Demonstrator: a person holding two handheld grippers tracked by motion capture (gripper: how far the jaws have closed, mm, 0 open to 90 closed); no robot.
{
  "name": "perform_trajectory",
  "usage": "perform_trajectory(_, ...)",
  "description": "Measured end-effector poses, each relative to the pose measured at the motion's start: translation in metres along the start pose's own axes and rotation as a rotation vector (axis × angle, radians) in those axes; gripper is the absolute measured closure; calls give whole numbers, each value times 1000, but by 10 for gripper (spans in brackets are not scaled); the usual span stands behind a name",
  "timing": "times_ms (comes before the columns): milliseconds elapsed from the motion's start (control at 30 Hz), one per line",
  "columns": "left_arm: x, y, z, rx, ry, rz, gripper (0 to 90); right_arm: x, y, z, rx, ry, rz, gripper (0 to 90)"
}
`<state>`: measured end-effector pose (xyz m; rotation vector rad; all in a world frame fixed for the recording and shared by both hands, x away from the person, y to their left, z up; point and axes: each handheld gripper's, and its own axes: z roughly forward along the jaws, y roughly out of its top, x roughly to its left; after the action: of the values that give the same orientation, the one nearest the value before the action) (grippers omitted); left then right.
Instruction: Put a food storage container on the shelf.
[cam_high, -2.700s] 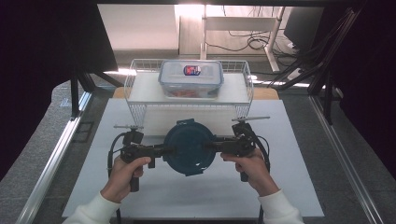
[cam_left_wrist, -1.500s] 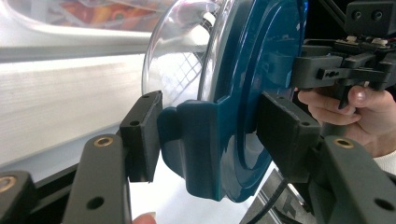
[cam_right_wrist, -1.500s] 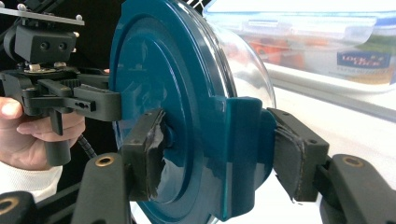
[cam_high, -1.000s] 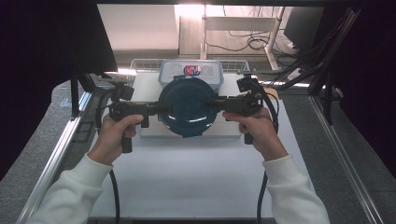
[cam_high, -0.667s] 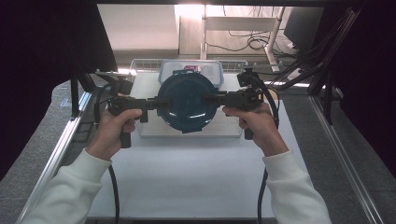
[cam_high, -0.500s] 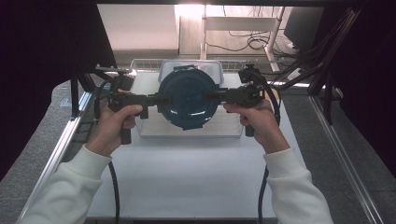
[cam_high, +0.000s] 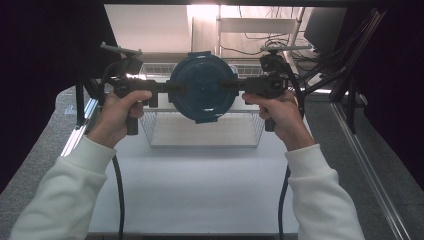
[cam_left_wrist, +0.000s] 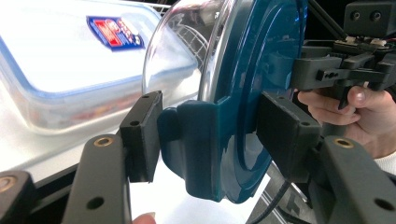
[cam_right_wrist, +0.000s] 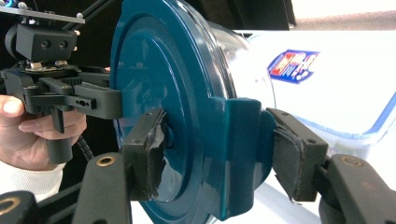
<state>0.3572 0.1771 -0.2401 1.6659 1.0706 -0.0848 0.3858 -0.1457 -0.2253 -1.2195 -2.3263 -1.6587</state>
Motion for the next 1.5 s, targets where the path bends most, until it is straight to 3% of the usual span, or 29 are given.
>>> perform_trajectory(167,-1,15,-1,5,10,13,418,-2,10,1,-12,6,7,404)
perform_trajectory(433,20,42,8,19,-12,2,413,-11,36,10,-6,-19,17,404)
perform_trajectory(667,31,56,18,40,-14,-4,409,-24,46,17,-3,-22,39,403)
perform_trajectory(833,49,65,28,47,-32,-31,409,-37,56,27,11,-36,58,404)
perform_trajectory(1067,65,69,40,75,-29,-73,408,-55,57,39,22,-33,103,405)
perform_trajectory(1200,70,70,42,62,-33,-91,410,-60,56,43,20,-32,120,406)
perform_trajectory(1500,79,75,49,20,-29,-162,412,-77,59,50,2,-5,241,402)
